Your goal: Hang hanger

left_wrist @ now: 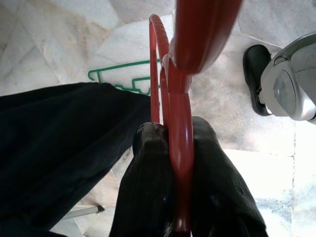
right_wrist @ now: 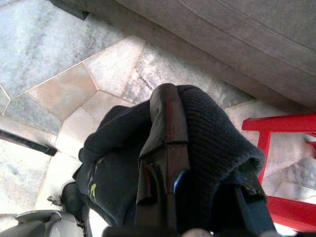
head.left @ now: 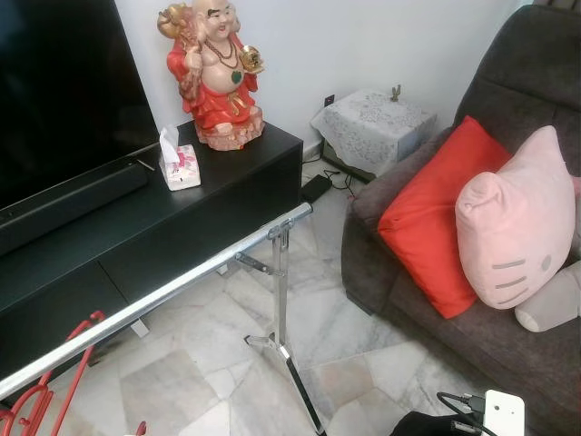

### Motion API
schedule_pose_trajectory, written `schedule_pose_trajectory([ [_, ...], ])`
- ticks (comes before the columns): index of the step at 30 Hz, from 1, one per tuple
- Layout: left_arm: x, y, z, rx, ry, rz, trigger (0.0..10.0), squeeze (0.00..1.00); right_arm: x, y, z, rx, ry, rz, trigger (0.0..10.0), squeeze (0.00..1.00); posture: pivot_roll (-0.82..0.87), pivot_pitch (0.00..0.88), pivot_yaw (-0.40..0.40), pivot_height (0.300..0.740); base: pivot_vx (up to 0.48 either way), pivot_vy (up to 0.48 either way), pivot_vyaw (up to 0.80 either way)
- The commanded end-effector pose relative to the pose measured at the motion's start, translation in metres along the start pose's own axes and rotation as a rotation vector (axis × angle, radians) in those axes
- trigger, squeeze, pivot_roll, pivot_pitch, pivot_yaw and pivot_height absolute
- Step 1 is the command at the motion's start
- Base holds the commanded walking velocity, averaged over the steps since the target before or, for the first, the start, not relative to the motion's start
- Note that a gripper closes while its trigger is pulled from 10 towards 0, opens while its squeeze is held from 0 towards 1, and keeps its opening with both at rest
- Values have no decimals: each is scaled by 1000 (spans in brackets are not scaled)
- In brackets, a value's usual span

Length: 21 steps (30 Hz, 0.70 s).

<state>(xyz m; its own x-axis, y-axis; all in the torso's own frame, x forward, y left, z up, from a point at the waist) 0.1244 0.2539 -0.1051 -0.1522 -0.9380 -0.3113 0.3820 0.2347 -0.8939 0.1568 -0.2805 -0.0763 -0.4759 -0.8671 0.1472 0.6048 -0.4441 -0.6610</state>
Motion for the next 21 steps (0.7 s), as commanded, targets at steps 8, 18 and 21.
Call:
schedule_pose_trajectory([
  [8,4,-1,-11,-29,13,-12,10000,0,0,1,1,-6,15,-5,10000,0,-58,0,-3,740,0,0,0],
  [18,4,0,-3,-9,18,-19,10000,0,-2,1,1,-5,22,-6,10000,0,-63,0,11,740,-202,0,0],
  [21,4,0,-3,-9,18,-20,10000,0,-2,1,1,-3,25,-7,10000,0,-65,0,17,740,-259,0,0],
])
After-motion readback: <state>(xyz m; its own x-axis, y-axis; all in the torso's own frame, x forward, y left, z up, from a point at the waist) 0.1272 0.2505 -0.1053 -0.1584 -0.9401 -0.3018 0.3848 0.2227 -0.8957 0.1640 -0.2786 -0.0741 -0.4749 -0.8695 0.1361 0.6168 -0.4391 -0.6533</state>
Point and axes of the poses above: a point about 5 cm out from each wrist's last joint towards the gripper, its own y axis pointing out of the wrist towards the gripper, its own z axis along the axis of the wrist's last joint, x = y × z, the point moved 1 cm from there along y, pointing out of the wrist towards the gripper, and after that the axes turned 7 degrees about y, right-handed, at the moved point
